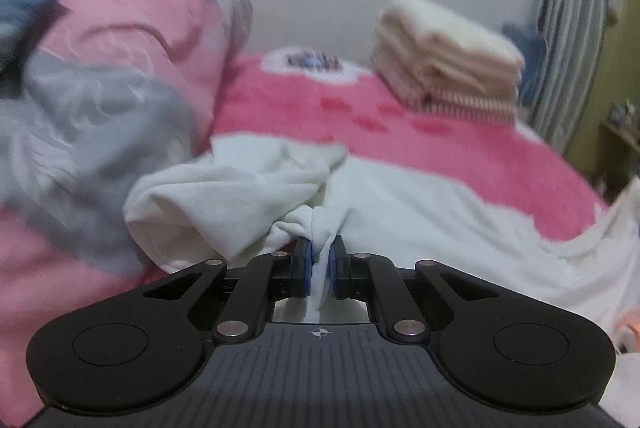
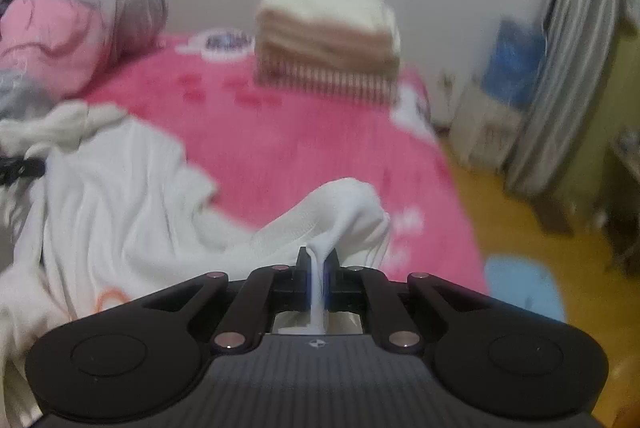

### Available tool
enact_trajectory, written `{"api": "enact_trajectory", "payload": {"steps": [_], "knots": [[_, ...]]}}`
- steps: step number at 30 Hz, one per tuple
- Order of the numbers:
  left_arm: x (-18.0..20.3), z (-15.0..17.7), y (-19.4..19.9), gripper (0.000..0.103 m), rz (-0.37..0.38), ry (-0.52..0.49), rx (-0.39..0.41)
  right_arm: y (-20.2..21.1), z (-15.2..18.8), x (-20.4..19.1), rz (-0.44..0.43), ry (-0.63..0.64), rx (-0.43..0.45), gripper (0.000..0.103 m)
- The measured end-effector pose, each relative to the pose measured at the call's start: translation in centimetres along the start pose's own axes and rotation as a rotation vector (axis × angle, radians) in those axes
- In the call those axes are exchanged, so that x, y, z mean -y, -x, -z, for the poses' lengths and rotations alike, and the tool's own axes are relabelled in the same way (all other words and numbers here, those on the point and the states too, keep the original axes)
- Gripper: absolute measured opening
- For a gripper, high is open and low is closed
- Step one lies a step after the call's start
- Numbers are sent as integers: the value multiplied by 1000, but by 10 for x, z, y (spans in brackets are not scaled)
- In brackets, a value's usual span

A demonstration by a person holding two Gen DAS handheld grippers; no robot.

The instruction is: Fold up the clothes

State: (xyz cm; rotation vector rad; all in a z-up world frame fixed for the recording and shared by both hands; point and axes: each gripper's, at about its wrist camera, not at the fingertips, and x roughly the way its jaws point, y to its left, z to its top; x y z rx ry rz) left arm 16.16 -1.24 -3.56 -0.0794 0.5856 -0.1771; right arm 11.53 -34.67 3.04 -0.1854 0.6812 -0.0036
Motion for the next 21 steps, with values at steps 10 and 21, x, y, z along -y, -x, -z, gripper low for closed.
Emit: {"api": "enact_trajectory", "payload": {"steps": [10,21], "knots": [[-6,-21,8,6,-81,91,164,-44,-117,-25,54,116,205,5],[-23,-12,-34,31,-71,154,-70,-146,-124,-27,-44,-85,-17,41]]}}
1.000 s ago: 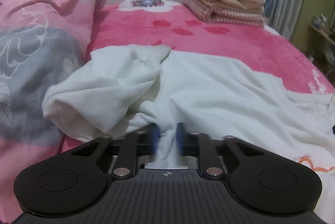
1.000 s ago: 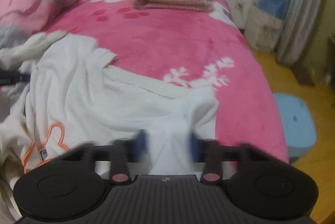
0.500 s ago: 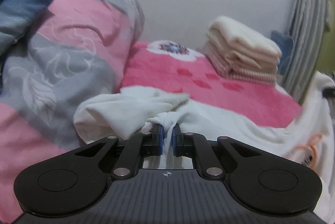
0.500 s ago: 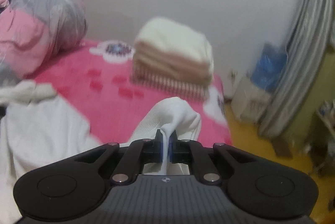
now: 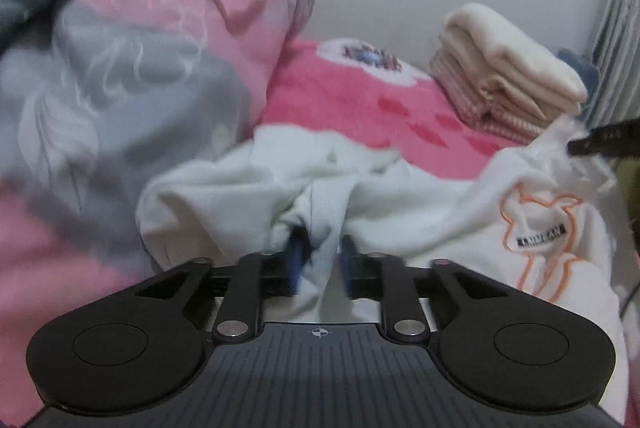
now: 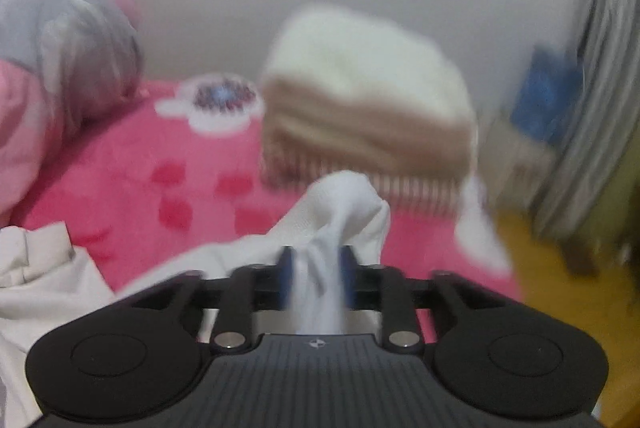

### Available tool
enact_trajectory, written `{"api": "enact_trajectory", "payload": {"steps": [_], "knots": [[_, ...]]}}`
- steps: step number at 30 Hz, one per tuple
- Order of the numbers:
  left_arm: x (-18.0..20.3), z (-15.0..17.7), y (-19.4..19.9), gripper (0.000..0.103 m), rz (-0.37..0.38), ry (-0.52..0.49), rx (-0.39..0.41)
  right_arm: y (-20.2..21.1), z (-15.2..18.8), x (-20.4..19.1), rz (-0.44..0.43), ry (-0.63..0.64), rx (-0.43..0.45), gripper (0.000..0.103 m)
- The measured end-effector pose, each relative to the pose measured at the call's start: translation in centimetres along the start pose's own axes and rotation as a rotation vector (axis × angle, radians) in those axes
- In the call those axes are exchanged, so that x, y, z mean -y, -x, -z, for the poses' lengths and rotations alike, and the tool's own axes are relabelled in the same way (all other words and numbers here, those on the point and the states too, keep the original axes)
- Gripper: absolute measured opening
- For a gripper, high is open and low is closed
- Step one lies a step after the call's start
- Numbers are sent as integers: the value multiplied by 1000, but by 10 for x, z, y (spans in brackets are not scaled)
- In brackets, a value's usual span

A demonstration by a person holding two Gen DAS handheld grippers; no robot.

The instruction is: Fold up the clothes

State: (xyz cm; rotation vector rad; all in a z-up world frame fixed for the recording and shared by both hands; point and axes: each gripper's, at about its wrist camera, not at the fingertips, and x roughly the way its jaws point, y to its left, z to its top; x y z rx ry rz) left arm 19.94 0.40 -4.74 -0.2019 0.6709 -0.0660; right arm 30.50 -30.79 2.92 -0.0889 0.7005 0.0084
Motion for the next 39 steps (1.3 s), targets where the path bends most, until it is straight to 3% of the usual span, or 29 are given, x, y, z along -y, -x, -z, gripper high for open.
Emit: {"api": "enact_trajectory", "payload": {"steps": [5,7,11,15,18,22,25,29,32,36,37,38,39], "knots": [[0,-1,13,63,61,-2,-44,40,22,36,-110,-218,34,45],[2,0,21,69,83,2,-70,67,30,55,-161,-317,57,45],[3,-1,42,71,141,8,-115,123,56,94,-326,-541,78,46],[1,3,71,71,193,14,-167,176,92,112,-477,-681,61,46],[0,10,90,71,201,-8,-236,207,122,109,-618,-787,36,47],[-7,30,114,71,220,-2,-323,216,161,89,-775,-915,-61,52],[-13,52,130,71,258,-19,-369,217,180,69,-711,-882,-135,64],[-19,85,139,71,276,-37,-454,202,208,42,-581,-852,-272,65],[-21,104,142,71,292,-47,-490,186,226,22,-559,-854,-370,65],[-19,117,147,69,303,-69,-473,169,247,1,-580,-904,-451,65],[-17,119,148,60,309,-79,-464,169,249,-2,-589,-905,-443,65],[-15,120,149,43,321,-83,-460,169,251,-6,-597,-903,-437,58],[-14,122,149,38,342,-76,-464,171,251,-8,-605,-897,-433,51]]}}
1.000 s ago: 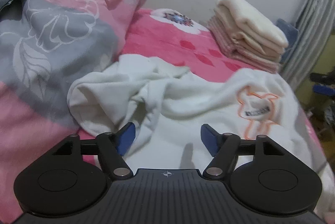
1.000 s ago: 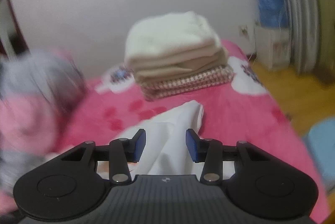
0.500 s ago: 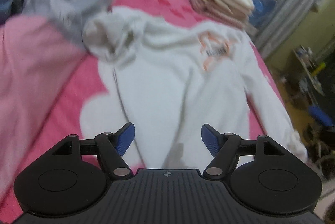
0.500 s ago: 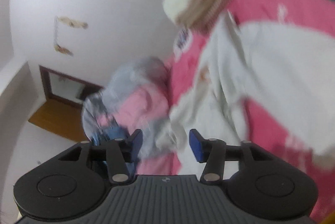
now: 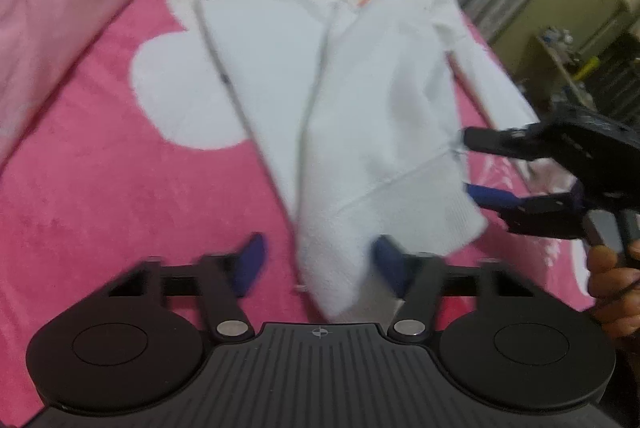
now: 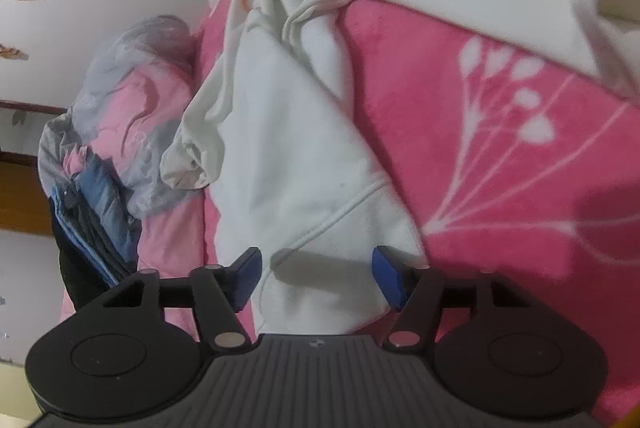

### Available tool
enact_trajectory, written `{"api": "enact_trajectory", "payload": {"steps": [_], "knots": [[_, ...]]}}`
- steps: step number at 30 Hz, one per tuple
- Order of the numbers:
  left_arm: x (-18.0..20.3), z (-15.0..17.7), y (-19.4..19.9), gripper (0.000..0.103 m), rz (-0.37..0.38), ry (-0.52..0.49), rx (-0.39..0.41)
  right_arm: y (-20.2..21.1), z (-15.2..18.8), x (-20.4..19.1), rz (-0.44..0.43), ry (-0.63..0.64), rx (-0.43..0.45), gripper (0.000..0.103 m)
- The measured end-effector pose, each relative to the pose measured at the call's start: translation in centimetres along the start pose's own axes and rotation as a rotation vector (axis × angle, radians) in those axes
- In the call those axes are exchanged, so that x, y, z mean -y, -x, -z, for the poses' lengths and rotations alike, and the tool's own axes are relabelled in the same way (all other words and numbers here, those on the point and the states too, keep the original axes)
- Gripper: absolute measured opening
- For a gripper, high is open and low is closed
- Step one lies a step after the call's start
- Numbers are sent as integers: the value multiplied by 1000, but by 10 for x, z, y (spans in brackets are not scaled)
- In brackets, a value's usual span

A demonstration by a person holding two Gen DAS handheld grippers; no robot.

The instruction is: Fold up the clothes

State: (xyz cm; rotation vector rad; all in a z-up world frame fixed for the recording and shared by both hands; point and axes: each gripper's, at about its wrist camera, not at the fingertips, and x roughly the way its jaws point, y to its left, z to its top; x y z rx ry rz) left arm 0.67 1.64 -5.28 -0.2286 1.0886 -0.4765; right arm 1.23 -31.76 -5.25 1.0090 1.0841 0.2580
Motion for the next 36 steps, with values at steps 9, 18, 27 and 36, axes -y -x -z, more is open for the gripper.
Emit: {"api": "enact_trajectory", "payload": {"steps": [9,18,27,36], "knots": [[12,-4,19,17,160,-26,11,52,12,-37,-67,164,73,0],[21,5,25,17,271,-74,-49,109,37,-67,-34,310,114,0],[-7,13,35,43,123,-64,-33,108,32,-41,119,250,129,23],[6,-3,43,56,93,-131,93,87,-10,-14,138,144,159,50]]}}
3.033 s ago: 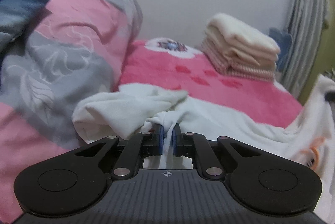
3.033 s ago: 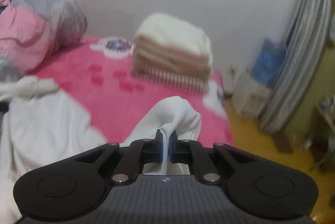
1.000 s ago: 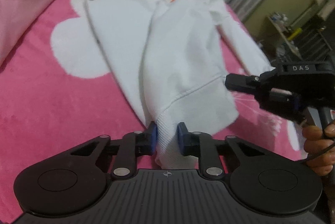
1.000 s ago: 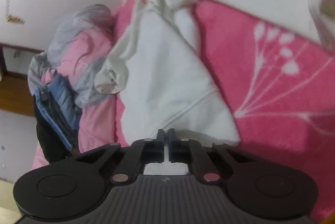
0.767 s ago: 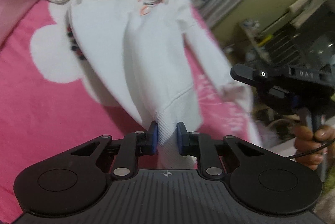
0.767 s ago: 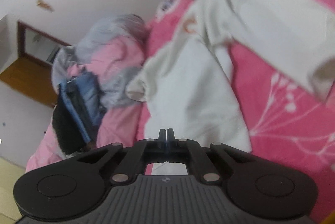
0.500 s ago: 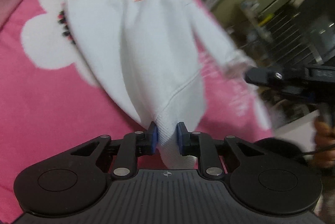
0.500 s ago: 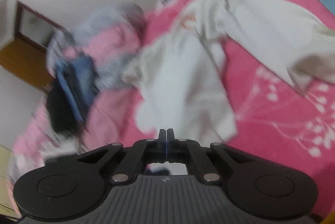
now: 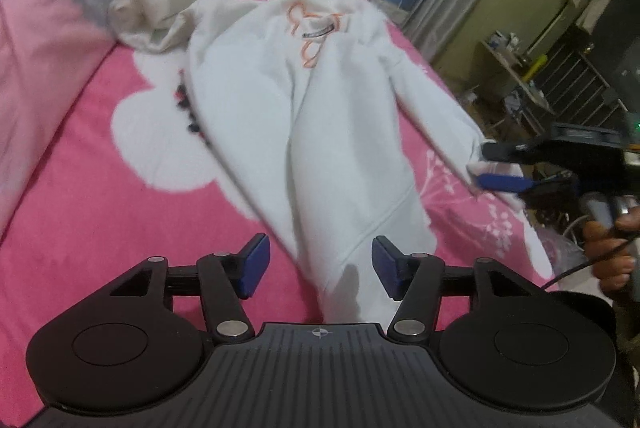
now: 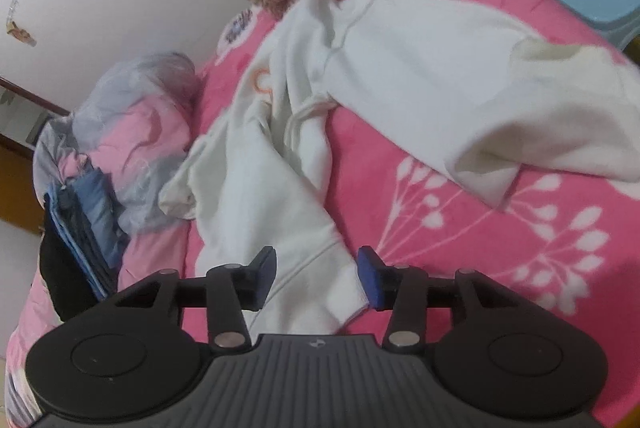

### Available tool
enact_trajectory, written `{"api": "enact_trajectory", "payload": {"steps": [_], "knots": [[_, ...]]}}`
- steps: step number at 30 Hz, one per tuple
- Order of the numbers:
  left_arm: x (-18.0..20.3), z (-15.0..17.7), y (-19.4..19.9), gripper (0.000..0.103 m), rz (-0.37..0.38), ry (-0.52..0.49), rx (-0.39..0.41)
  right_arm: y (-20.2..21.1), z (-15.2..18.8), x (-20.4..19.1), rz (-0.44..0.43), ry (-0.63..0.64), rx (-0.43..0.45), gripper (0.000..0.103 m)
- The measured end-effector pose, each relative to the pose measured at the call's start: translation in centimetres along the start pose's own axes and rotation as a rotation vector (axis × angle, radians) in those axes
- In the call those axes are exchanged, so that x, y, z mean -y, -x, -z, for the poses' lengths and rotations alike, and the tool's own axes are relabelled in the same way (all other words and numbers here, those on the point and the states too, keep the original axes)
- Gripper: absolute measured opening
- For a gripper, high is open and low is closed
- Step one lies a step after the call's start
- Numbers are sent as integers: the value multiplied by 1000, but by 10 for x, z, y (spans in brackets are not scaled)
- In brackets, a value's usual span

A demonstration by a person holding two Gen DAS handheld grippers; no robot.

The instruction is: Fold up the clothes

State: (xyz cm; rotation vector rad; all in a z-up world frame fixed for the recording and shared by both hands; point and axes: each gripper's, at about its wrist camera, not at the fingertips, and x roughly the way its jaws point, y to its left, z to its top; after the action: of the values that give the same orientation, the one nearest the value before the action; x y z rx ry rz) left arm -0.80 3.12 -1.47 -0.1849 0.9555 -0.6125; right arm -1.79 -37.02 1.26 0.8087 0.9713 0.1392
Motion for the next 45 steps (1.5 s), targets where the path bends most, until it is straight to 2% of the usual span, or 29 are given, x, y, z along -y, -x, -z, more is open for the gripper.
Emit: {"api": "enact_trajectory", "payload": {"steps": [2,4,9,12,15,17,19,22,28,33,36,41,45], "knots": [[8,-3,-8,56,1,-20,-2,-18,-5,2,6,-3,-25,63],[14,-4,-16,56,-7,-56,-3,-35,-9,5,10,-6,-45,69],[19,0,-34,56,-58,-109,-19,-69,-5,7,19,6,-126,70],[15,2,-38,56,-66,-107,-27,-72,2,4,15,52,-134,68],[13,4,-39,56,-68,-114,-27,-70,6,5,5,61,-147,46],[12,5,-36,56,-66,-117,-19,-67,7,8,-5,45,-148,20],[12,5,-32,56,-64,-123,-8,-61,7,7,-37,36,-133,8],[9,5,-27,56,-72,-115,1,-49,8,-3,-111,50,-101,7],[-8,4,-9,56,-48,-30,24,-41,5,-50,-282,129,-72,7],[-21,5,-1,56,-72,46,33,-77,1,-94,-317,219,-117,7],[-30,5,3,56,-89,82,33,-109,2,-107,-328,224,-160,11],[-46,5,7,56,-102,140,33,-144,5,-103,-337,130,-228,27],[-55,6,8,56,-117,171,30,-122,-1,-94,-362,104,-163,39]]}}
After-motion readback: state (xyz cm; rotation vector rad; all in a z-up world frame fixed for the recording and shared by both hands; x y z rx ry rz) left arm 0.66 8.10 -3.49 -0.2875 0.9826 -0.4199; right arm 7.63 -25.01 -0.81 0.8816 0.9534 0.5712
